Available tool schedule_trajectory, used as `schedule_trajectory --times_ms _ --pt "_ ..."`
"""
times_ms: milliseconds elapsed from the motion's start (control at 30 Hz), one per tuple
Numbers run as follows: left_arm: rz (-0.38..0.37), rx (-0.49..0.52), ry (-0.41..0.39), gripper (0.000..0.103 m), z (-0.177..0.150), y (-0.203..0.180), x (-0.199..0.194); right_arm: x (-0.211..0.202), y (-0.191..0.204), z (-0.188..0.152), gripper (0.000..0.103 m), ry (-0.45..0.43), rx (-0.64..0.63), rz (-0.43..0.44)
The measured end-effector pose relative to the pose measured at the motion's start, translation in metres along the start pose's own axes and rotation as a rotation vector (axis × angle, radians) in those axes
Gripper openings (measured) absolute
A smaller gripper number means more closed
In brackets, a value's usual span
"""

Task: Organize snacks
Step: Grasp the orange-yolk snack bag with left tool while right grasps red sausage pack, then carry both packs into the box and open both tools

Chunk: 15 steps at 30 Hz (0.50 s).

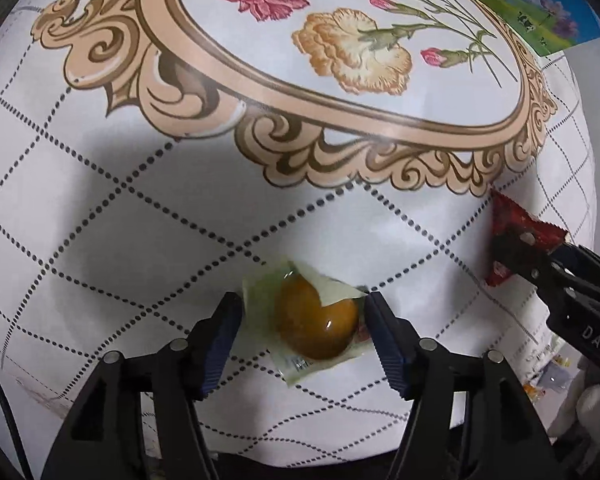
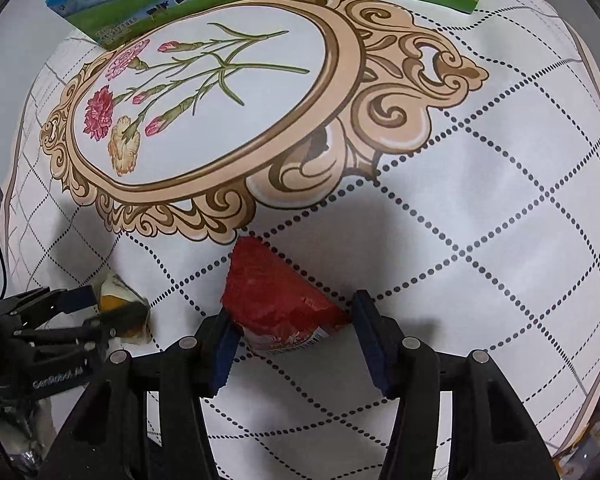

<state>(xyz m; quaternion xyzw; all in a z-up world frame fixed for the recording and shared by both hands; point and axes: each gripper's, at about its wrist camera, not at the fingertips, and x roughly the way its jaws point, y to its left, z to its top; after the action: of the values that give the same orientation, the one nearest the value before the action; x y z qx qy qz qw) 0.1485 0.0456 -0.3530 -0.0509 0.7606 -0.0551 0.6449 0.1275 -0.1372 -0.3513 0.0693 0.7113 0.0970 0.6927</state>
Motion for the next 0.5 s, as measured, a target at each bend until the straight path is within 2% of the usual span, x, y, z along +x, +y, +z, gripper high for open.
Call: schedule_trajectory --times_ms 33,100,233,267,333,400,467,500 --pt "-0.017 0.000 0.012 0.064 0.000 -0.002 0.001 0.000 0.000 0.000 0.059 0.003 0.002 0.006" --pt "-0.061 0.002 0.028 0.074 0.003 -0.008 0.002 0.000 -0.001 0.000 0.062 0.010 0.004 0.022" --pt "-0.052 0.018 0.029 0.075 -0.004 -0.010 0.004 0.001 0.001 0.004 0.064 0.008 -0.005 0.024" --pt "-0.034 0.024 0.023 0.074 -0.006 -0.014 0.004 0.001 0.002 0.005 0.064 0.004 -0.009 0.021" --pt "0.008 0.029 0.002 0.059 -0.010 -0.016 0.006 -0.001 0.005 0.011 0.064 -0.008 -0.013 0.017" --pt "0.035 0.026 -0.022 0.057 -0.015 -0.020 0.002 -0.002 0.006 0.014 0.052 -0.029 -0.032 -0.013" --pt "0.049 0.025 -0.035 0.057 -0.019 -0.022 -0.001 -0.001 0.007 0.017 0.047 -0.045 -0.051 -0.025" --pt "0.053 0.025 -0.017 0.056 -0.021 -0.024 -0.002 -0.001 0.007 0.017 0.044 -0.049 -0.054 -0.023"
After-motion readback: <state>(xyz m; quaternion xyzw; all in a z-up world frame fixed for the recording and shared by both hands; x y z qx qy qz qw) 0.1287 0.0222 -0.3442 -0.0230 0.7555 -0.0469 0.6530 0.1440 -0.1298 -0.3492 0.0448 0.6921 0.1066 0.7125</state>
